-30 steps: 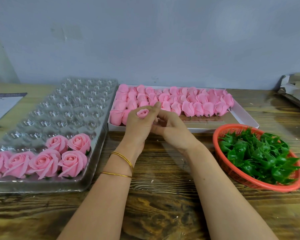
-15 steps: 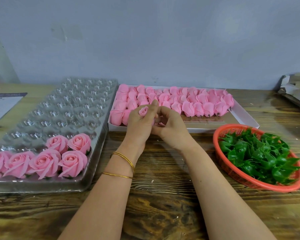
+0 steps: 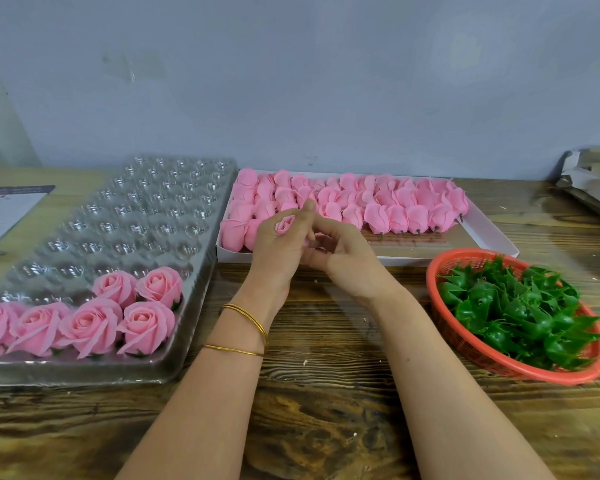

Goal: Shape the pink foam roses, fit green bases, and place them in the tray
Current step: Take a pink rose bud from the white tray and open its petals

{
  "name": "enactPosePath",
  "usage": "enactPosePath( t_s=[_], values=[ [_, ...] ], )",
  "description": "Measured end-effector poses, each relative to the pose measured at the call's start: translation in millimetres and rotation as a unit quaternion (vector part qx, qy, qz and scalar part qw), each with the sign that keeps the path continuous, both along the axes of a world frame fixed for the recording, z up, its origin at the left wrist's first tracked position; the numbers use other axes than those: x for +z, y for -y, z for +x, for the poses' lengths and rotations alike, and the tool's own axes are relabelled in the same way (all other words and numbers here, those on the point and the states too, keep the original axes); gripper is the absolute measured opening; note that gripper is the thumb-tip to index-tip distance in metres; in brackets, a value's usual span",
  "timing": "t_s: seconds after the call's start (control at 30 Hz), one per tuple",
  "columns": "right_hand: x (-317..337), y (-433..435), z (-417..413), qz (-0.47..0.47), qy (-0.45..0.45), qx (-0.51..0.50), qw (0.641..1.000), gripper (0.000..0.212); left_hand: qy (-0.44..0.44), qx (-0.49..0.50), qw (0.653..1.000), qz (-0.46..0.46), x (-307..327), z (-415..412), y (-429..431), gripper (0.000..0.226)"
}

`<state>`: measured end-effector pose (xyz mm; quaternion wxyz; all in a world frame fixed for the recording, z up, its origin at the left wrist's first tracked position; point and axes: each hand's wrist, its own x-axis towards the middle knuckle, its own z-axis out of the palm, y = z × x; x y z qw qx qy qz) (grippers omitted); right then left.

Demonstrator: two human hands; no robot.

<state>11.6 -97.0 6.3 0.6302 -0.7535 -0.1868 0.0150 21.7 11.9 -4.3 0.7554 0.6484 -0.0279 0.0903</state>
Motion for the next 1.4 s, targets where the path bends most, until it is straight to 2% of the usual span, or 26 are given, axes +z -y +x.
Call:
enactPosePath(
  t_s=[0.2, 0.37, 0.73, 0.93, 1.07, 1.23, 1.4],
  values=[
    [-0.2, -2.9, 0.5, -0.006, 0.013, -0.046, 0.999, 0.034, -0.006, 0.015, 0.999, -0.031, 0.7, 1.1, 4.4, 0.048],
    [-3.7, -4.8, 2.5, -0.028, 0.036, -0.075, 0.996, 0.027, -0.010, 0.010, 1.000, -0.017, -3.2, 2.9, 5.2, 0.045],
    [-3.8, -1.4, 1.2, 0.024, 0.002, 0.006, 1.000, 0.033, 0.029, -0.014, 0.999, 0.012, -0.9, -1.1, -0.5, 0.026],
    [-3.9, -1.7, 1.1, 0.012, -0.007, -0.002, 1.000, 0.020, 0.023, -0.002, 1.000, 0.021, -2.3, 0.7, 0.8, 0.045],
    [-2.0, -1.9, 1.4, 0.012, 0.002, -0.031, 0.999, 0.031, 0.009, 0.007, 1.000, -0.004, -1.8, 2.2, 3.3, 0.045],
    [-3.7, -2.5, 2.8, 0.013, 0.006, -0.063, 0.998, 0.028, 0.008, 0.004, 1.000, -0.018, -5.0, 5.2, 3.1, 0.046],
    [-3.1, -1.0, 2.9, 0.017, 0.009, -0.042, 0.999, 0.033, 0.028, -0.029, 0.999, -0.017, -2.0, 1.2, 1.8, 0.025]
  ],
)
